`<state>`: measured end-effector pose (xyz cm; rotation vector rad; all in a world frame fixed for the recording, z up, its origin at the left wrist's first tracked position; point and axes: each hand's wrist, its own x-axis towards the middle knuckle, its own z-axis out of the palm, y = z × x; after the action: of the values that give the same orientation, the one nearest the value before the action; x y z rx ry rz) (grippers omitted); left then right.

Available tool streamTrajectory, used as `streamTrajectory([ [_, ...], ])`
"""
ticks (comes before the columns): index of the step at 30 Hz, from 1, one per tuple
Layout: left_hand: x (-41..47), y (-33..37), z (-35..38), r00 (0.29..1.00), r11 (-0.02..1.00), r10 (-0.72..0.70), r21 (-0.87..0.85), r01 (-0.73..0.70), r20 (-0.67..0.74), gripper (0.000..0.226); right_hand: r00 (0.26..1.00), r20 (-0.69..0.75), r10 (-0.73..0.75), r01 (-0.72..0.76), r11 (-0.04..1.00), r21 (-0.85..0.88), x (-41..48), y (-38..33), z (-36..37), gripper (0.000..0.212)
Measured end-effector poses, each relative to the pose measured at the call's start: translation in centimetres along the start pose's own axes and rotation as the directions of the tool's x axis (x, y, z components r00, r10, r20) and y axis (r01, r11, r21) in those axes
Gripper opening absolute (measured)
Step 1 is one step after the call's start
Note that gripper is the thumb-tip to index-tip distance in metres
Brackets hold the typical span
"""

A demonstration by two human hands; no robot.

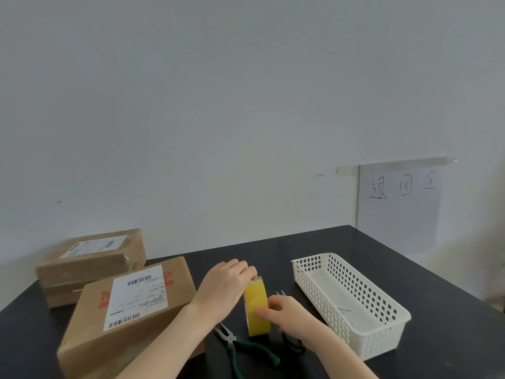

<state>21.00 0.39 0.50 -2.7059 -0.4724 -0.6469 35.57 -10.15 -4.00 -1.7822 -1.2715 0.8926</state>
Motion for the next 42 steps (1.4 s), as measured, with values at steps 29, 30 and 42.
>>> streamTrajectory([
  [29,1.0,0.6,0.6,0.978,0.995,-0.071,0.081,0.056,0.197,0.024,0.993,0.051,-0.104,0.113,0.967,-0.228,-0.4,-0.4,-0.2,0.025],
  [30,1.1,0.5,0.6,0.976,0.995,-0.089,0.070,0.076,0.200,0.025,0.993,0.052,-0.110,0.120,0.963,-0.243,-0.4,-0.4,-0.2,0.025],
  [42,2.8,-0.4,-0.4,0.950,0.899,-0.275,-0.311,0.308,0.146,0.014,0.991,0.083,-0.101,0.117,0.970,-0.215,-0.8,0.1,-0.5,0.022],
])
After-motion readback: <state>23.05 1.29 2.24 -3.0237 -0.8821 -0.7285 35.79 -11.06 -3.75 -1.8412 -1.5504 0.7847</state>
